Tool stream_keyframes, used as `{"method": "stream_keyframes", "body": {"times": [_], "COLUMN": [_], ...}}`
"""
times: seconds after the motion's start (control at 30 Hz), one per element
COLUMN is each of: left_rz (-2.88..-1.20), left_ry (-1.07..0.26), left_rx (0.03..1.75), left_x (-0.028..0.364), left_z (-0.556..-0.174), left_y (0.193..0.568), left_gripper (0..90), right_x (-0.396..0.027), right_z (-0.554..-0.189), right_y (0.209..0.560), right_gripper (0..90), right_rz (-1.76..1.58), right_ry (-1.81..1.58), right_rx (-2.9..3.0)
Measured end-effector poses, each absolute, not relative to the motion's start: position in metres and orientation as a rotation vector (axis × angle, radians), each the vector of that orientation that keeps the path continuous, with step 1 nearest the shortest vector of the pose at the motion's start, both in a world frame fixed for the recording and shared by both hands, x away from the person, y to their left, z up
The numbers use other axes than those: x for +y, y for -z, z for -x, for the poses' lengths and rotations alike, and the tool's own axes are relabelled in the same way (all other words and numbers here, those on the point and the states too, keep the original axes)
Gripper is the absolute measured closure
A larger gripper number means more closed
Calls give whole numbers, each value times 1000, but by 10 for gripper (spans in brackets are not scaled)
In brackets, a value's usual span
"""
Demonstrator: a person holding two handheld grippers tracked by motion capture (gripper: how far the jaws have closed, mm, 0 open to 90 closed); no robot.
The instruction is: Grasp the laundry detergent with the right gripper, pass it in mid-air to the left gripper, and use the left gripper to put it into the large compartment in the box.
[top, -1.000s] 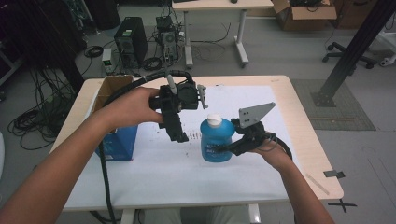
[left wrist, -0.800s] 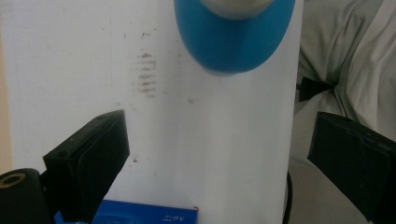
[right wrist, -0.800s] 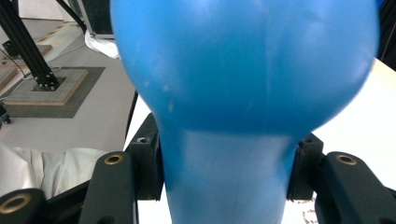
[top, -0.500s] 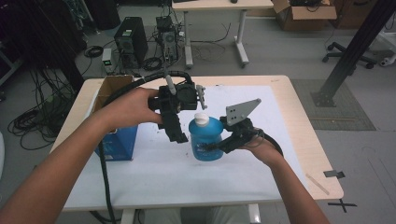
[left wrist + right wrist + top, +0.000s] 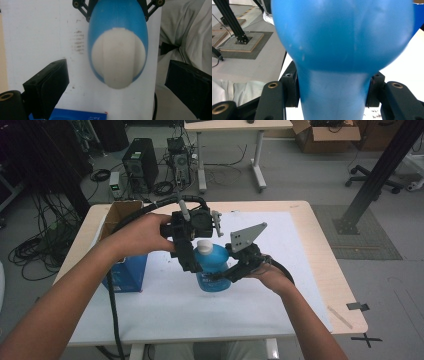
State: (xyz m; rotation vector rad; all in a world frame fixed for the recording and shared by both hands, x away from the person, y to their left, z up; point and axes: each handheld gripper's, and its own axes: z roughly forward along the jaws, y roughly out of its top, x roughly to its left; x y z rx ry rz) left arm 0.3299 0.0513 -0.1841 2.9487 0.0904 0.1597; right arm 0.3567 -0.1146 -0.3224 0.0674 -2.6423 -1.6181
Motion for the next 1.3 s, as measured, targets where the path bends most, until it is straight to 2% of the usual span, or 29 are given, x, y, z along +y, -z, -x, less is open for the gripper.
{"method": "stream_keyframes", "body": {"times": [0.77, 1.3], "left_rz": [-2970, -2996], "left_ry": [-170, -168], "left_rx": [56, 45], "left_x": [41, 38], "left_z": [-332, -335], "left_y": [190, 201], "left_gripper": [58, 94], "right_x": [-99, -99], "right_z": [-357, -357], "right_y": [319, 318], "right_gripper": [439, 439], "right_rz": [-76, -77], "right_ry": [1607, 1608], "right_rx": [-2622, -2626]}}
